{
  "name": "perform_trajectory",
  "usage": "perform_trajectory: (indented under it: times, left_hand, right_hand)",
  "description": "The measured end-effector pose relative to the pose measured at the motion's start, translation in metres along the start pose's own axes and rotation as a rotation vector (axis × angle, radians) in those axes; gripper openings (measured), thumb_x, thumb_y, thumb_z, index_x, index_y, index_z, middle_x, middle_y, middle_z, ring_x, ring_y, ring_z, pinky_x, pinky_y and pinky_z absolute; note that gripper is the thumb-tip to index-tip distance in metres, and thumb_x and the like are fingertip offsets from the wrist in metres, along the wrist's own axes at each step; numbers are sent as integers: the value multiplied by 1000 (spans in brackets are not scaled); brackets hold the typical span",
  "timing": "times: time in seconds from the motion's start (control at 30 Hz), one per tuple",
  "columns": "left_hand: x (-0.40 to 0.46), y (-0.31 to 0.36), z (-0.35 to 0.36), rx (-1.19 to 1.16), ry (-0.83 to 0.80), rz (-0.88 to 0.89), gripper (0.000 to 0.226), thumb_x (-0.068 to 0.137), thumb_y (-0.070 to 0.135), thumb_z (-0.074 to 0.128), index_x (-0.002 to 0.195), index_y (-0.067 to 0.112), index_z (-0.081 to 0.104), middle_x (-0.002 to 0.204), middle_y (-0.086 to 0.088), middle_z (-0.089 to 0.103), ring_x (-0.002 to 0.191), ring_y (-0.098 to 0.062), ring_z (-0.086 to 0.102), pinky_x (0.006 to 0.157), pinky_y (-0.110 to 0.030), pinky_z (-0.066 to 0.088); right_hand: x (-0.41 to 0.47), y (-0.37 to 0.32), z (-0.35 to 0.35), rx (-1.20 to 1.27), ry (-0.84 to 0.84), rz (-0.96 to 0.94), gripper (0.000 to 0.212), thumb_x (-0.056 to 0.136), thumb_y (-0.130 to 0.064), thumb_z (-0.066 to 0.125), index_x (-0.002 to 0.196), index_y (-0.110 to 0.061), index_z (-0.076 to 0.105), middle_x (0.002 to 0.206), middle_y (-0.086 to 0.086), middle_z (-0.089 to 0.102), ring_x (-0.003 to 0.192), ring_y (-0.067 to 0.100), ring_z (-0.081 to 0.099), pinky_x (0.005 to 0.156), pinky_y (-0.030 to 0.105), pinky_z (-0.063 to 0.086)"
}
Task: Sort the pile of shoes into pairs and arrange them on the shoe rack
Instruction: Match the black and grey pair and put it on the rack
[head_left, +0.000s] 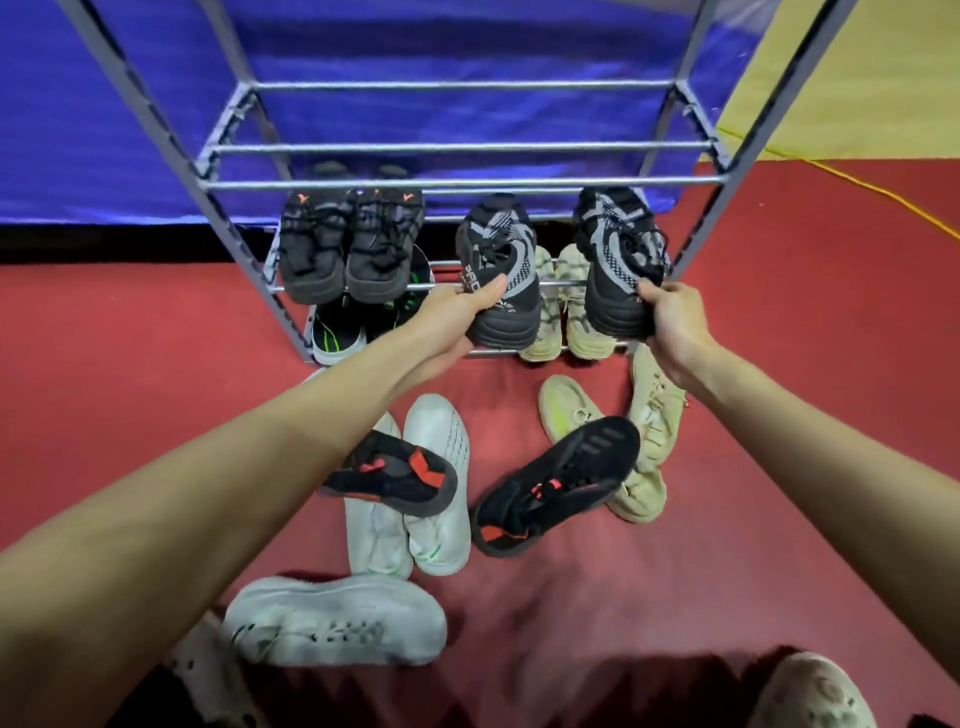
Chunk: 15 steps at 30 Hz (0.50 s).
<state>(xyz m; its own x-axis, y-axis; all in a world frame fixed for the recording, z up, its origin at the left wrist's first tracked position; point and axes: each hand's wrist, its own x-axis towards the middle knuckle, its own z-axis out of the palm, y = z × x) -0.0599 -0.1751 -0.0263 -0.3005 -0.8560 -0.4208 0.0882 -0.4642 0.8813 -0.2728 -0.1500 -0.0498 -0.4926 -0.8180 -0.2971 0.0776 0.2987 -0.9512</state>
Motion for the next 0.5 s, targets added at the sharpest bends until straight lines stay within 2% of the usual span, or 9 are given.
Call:
perform_trajectory:
  times: [0.03, 0.1, 0.17, 0.27, 0.4, 0.43, 0.5]
  left_hand:
    - [10, 1, 2, -1, 10, -2, 39, 98, 10, 51, 131, -12, 53, 134, -28, 57, 111, -33, 60, 110, -45, 44]
    - [27, 3, 5, 16, 20, -1, 40, 97, 12, 54, 129, -12, 54, 131, -27, 60, 102, -31, 62, 107, -47, 46]
    - [43, 4, 7, 23, 29, 8, 39, 97, 13, 55, 129, -10, 56, 129, -26, 62, 99, -30, 64, 106, -48, 47]
    - [67, 3, 11, 22, 35, 18, 37, 97, 14, 55, 127, -7, 57, 128, -24, 63, 102, -28, 65, 106, -43, 48]
    - [99, 0, 17, 6, 41, 18, 38, 97, 15, 55, 129, -5, 57, 129, -22, 64, 118, -32, 63, 108, -45, 46]
    - [106, -1, 19, 10, 45, 18, 37, 97, 16, 56, 128, -5, 57, 128, -21, 65, 118, -32, 63, 107, -44, 47]
    - [117, -2, 24, 24, 48, 26, 28, 96, 17, 58, 116, -2, 62, 117, -18, 69, 103, -27, 68, 100, -39, 51]
  right_hand:
    - [10, -2, 2, -14, 3, -13, 16, 93, -9, 48, 82, -9, 60, 104, 14, 66, 100, 28, 64, 100, 49, 49]
    - [33, -6, 5, -50, 24, -27, 17, 93, -8, 49, 97, 3, 61, 105, 17, 65, 100, 29, 63, 100, 51, 48]
    - [54, -10, 7, -84, 40, -31, 33, 93, -9, 48, 112, 16, 56, 109, 21, 65, 101, 30, 63, 100, 54, 47]
    - [82, -12, 11, -130, 25, -19, 43, 93, -16, 47, 121, 17, 49, 120, 24, 62, 106, 32, 62, 102, 55, 44]
    - [113, -9, 15, -129, 25, 5, 45, 93, -18, 46, 120, 17, 47, 124, 26, 60, 107, 33, 61, 104, 56, 42]
    - [119, -8, 16, -123, 29, 14, 42, 93, -17, 46, 117, 17, 49, 123, 27, 60, 104, 31, 61, 104, 56, 42]
    - [130, -6, 14, -121, 25, 23, 26, 93, -16, 46, 101, 7, 54, 109, 21, 63, 99, 30, 61, 103, 55, 44]
